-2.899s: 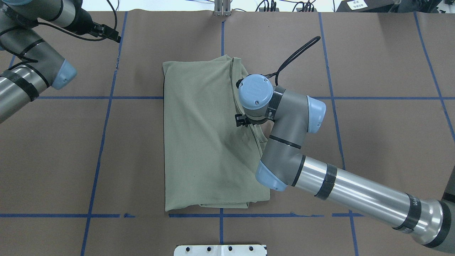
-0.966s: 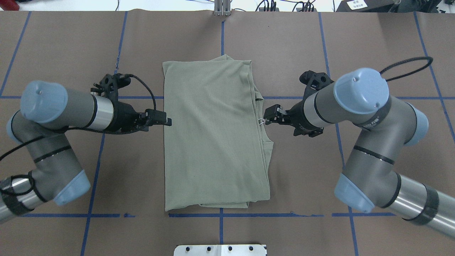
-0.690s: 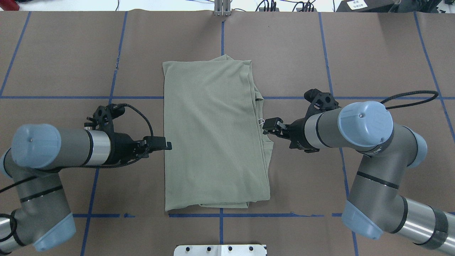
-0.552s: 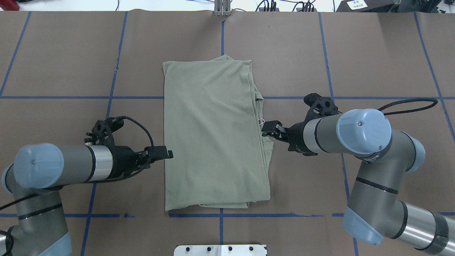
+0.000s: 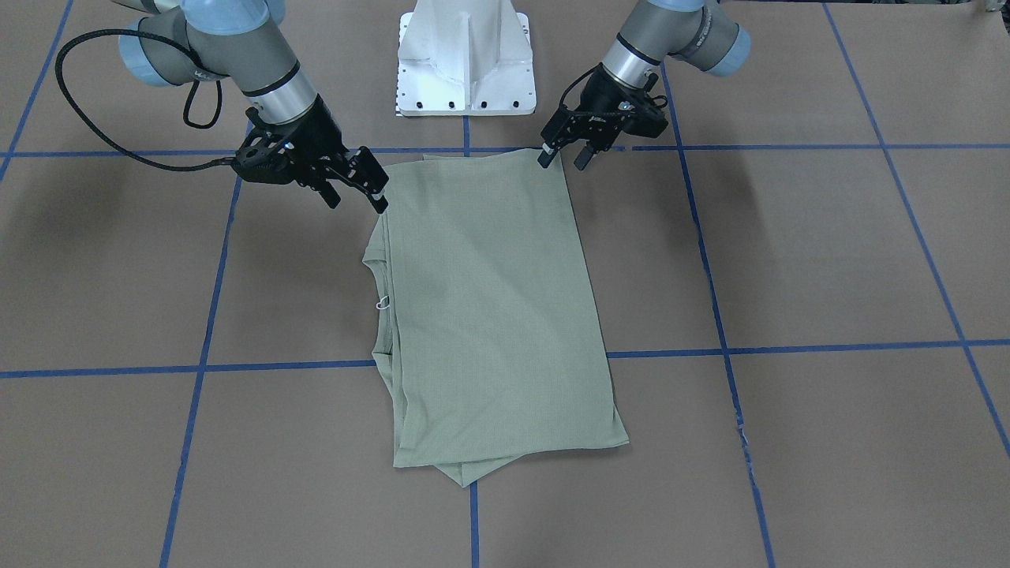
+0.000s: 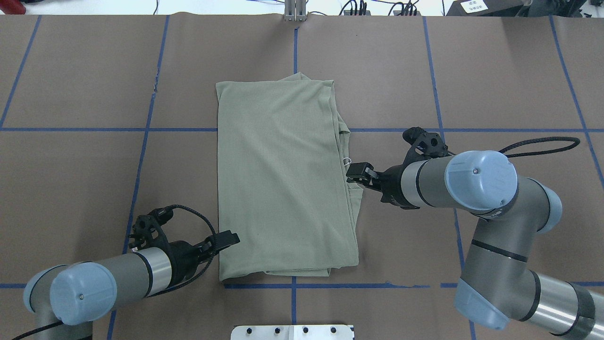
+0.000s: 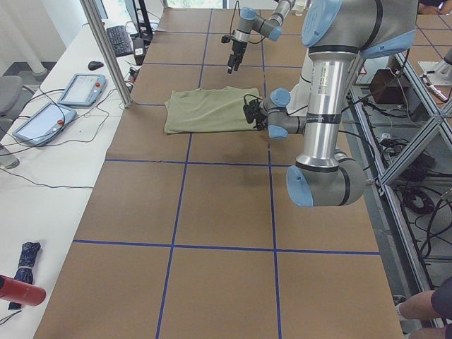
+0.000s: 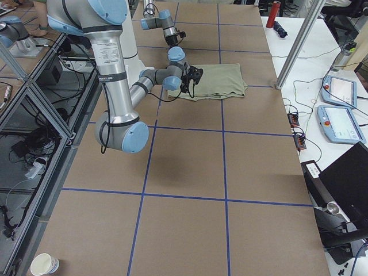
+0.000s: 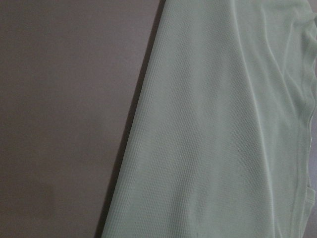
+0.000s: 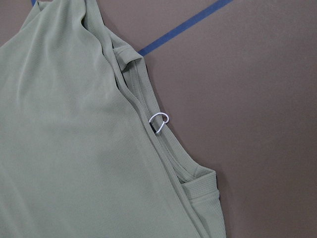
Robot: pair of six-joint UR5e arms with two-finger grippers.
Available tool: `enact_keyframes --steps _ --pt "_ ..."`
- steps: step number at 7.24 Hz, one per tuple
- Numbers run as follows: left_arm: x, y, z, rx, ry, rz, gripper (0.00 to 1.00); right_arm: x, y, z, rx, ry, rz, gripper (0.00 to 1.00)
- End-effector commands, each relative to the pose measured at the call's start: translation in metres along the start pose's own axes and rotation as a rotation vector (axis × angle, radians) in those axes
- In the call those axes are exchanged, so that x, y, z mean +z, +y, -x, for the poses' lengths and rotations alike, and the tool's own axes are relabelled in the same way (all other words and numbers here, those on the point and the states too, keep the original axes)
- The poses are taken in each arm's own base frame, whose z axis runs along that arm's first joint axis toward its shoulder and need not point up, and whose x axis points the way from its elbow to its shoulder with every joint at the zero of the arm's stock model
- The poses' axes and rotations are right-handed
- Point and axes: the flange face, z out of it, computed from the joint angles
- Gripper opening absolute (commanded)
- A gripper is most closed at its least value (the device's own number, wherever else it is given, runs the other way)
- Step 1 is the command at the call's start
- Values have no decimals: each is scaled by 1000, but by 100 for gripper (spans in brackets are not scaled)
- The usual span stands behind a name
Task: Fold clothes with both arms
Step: 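Move the right gripper to the side edge while the left lowers to the corner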
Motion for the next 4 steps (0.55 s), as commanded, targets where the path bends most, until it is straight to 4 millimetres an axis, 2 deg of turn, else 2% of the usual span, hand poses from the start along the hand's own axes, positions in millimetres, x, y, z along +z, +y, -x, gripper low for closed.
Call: enact_keyframes --steps 1,2,4 --pt "7 36 14 46 -47 21 100 0 0 1 -2 -2 0 100" --pt "12 48 16 60 -81 28 100 0 1 0 -1 -2 2 100" --pt "13 50 12 56 -77 30 100 0 3 3 -3 -7 5 100"
